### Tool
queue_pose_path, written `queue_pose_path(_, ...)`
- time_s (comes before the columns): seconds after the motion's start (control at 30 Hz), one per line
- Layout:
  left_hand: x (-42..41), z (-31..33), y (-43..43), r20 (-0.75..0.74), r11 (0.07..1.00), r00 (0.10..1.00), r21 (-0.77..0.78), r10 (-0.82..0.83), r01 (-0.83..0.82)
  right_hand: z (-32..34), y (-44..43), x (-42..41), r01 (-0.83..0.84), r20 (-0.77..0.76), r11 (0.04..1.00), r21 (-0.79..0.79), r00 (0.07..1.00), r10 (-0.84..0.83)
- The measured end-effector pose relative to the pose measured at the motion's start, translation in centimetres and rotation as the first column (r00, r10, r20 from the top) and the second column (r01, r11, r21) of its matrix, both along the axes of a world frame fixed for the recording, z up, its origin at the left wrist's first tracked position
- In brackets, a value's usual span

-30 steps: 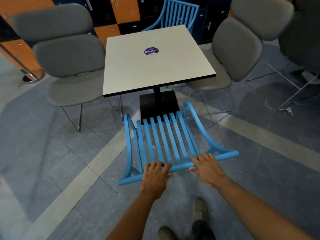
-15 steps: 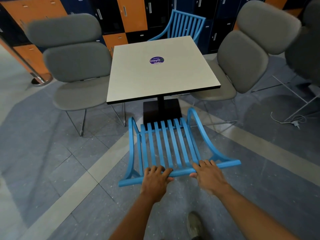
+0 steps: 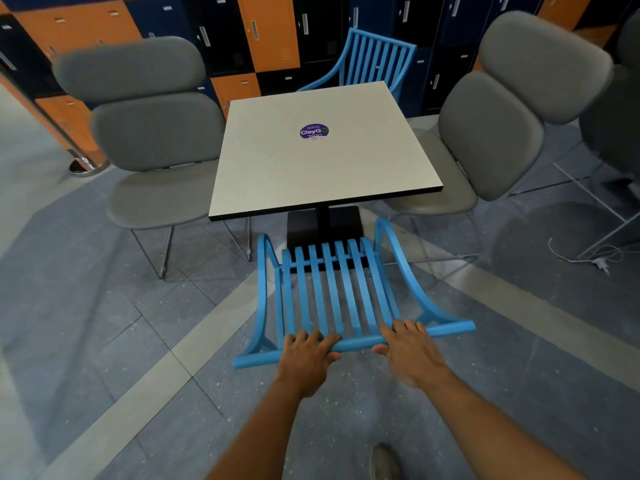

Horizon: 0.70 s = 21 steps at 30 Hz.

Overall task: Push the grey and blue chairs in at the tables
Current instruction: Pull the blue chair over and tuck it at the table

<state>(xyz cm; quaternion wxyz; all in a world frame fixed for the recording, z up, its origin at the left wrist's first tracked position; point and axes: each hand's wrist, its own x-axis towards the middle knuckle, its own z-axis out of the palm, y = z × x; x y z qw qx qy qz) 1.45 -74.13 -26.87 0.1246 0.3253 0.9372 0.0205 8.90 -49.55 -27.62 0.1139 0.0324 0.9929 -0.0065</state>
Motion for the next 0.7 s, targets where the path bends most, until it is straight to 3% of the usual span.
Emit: queue_pose_path(0.7, -3.9, -0.4, 2.2, 0.026, 0.999, 0.999, 0.004, 0.038, -0.038, 0.5, 2.9, -4.3, -0.035, 0.065, 0.99, -0.133, 0.997, 0.044)
